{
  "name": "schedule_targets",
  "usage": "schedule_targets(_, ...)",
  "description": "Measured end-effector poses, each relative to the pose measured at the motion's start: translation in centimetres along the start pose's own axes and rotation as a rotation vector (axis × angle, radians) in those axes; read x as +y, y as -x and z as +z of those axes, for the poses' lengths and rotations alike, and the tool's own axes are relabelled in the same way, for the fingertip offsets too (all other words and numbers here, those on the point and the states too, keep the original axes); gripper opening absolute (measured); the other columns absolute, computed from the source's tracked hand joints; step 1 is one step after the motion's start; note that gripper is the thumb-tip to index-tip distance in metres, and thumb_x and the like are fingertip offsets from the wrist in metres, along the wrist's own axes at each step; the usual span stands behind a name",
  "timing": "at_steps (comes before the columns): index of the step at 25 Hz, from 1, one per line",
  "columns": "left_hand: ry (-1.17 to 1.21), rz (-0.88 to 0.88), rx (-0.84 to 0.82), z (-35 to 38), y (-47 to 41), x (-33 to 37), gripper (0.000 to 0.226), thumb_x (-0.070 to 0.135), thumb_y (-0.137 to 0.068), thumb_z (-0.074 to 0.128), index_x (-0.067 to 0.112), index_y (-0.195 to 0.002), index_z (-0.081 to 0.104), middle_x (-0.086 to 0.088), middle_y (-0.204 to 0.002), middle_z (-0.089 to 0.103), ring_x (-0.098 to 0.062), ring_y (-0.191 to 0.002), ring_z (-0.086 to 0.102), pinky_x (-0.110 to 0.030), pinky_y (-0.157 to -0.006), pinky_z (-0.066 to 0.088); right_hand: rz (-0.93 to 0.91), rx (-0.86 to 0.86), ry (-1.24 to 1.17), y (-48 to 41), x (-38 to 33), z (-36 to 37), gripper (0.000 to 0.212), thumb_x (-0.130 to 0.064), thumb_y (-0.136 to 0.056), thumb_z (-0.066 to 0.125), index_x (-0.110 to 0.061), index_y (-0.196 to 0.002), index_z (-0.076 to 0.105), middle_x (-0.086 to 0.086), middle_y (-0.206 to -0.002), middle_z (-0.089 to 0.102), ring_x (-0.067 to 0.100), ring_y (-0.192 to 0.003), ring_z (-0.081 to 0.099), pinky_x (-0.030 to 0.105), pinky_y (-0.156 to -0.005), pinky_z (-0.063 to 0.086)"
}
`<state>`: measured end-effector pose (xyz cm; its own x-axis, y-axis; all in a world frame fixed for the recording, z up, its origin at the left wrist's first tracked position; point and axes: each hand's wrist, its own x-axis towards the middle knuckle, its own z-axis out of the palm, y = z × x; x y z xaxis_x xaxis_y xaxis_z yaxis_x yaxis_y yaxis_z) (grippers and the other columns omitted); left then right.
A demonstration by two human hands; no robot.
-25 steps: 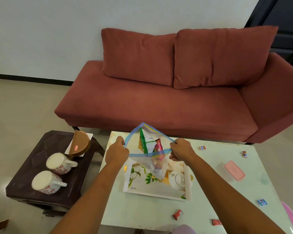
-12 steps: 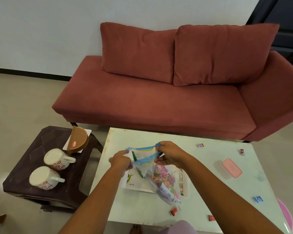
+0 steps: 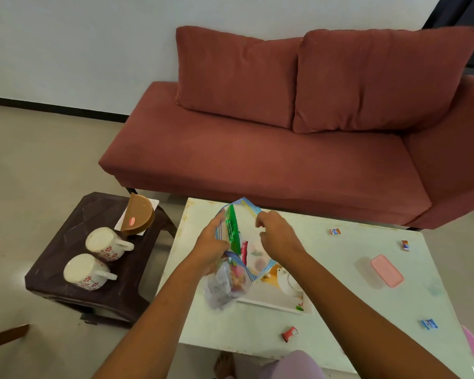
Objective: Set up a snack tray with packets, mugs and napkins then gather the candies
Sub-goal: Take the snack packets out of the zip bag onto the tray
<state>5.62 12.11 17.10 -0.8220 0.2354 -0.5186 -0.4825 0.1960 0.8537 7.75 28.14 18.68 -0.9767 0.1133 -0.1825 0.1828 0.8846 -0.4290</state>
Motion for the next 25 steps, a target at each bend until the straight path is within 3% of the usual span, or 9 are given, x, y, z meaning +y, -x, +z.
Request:
schedule_targets(3,-0.107,0.040,-0.039,-0.1,0.8,0.3,0.086,-0.019,-0.080,0.046,0.037,-0.143,0.029,0.001,-0.126,0.050,-0.024,-0.096,0.064,-0.029,-0.060,0.057,0.021,-0.128,-0.060,-0.6,-1.8,1.7,0.031,-0.017,-0.090,0.059,-0.007,-0.119,0.054,0.013,-0.123,0.057,0.028,-0.111,0.055,0.034,-0.088,0.045)
schedule_targets(6,-0.221,0.074,-0.069,-0.4,1.5,0.2,0.086,-0.015,-0.080,0.050,0.036,-0.145,0.025,-0.003,-0.129,0.052,-0.018,-0.092,0.058,-0.021,-0.058,0.055,0.179,-0.263,-0.087,-0.8,-2.2,3.0,0.051,-0.038,-0.086,0.062,-0.005,-0.123,0.047,0.014,-0.121,0.058,0.029,-0.109,0.057,0.032,-0.076,0.042)
schedule_targets(8,-0.276,0.083,-0.096,-0.3,1.8,0.2,0.085,-0.011,-0.082,0.052,0.037,-0.145,0.022,-0.001,-0.129,0.049,-0.014,-0.092,0.057,-0.018,-0.056,0.053,0.271,-0.265,-0.156,-0.9,-2.0,3.7,0.054,-0.043,-0.086,0.059,-0.007,-0.124,0.044,0.013,-0.121,0.058,0.030,-0.110,0.057,0.032,-0.076,0.042)
schedule_targets(12,-0.363,0.125,-0.161,1.0,2.2,-0.1,0.085,-0.004,-0.084,0.058,0.038,-0.146,0.018,0.002,-0.133,0.045,-0.014,-0.100,0.054,-0.014,-0.060,0.053,0.354,-0.220,-0.177,-1.4,-1.2,4.2,0.036,-0.032,-0.097,0.041,-0.008,-0.121,0.051,0.015,-0.120,0.061,0.032,-0.108,0.058,0.032,-0.077,0.042)
schedule_targets(16,-0.404,0.099,-0.118,1.3,1.6,-0.7,0.088,-0.007,-0.082,0.059,0.035,-0.147,0.018,-0.002,-0.134,0.046,-0.023,-0.113,0.054,-0.025,-0.071,0.057,0.281,-0.171,-0.215,-2.0,-0.6,2.8,0.031,-0.005,-0.095,0.042,-0.005,-0.117,0.063,0.011,-0.125,0.062,0.028,-0.113,0.058,0.032,-0.087,0.046)
schedule_targets(19,-0.316,0.070,-0.143,1.1,1.6,-0.2,0.086,-0.006,-0.083,0.059,0.038,-0.145,0.020,-0.003,-0.129,0.049,-0.025,-0.110,0.058,-0.027,-0.070,0.059,0.382,-0.309,-0.436,-1.7,-0.9,3.1,0.039,-0.022,-0.094,0.052,-0.011,-0.131,0.049,0.011,-0.130,0.055,0.033,-0.108,0.060,0.040,-0.077,0.055)
schedule_targets(21,-0.264,0.102,-0.186,1.1,1.8,0.7,0.085,-0.007,-0.083,0.058,0.040,-0.144,0.023,0.000,-0.122,0.053,-0.022,-0.103,0.061,-0.026,-0.069,0.059,0.432,-0.380,-0.379,-1.4,-1.2,4.2,0.046,-0.028,-0.087,0.058,-0.010,-0.128,0.044,0.015,-0.122,0.057,0.035,-0.103,0.060,0.045,-0.078,0.056)
schedule_targets(23,-0.286,0.135,-0.241,1.0,1.9,1.6,0.085,-0.009,-0.082,0.057,0.040,-0.144,0.026,0.004,-0.121,0.054,-0.019,-0.101,0.062,-0.026,-0.069,0.059,0.410,-0.257,-0.342,-1.2,-1.3,4.6,0.043,-0.028,-0.083,0.061,-0.012,-0.122,0.048,0.014,-0.114,0.061,0.033,-0.099,0.061,0.040,-0.079,0.053)
schedule_targets(25,-0.316,0.166,-0.220,0.7,1.8,2.3,0.084,-0.011,-0.080,0.054,0.038,-0.144,0.029,0.000,-0.125,0.055,-0.016,-0.099,0.062,-0.027,-0.071,0.058,0.419,-0.120,-0.465,-1.3,-1.2,3.8,0.037,-0.019,-0.081,0.064,-0.012,-0.116,0.055,0.011,-0.111,0.063,0.030,-0.099,0.060,0.032,-0.076,0.048)
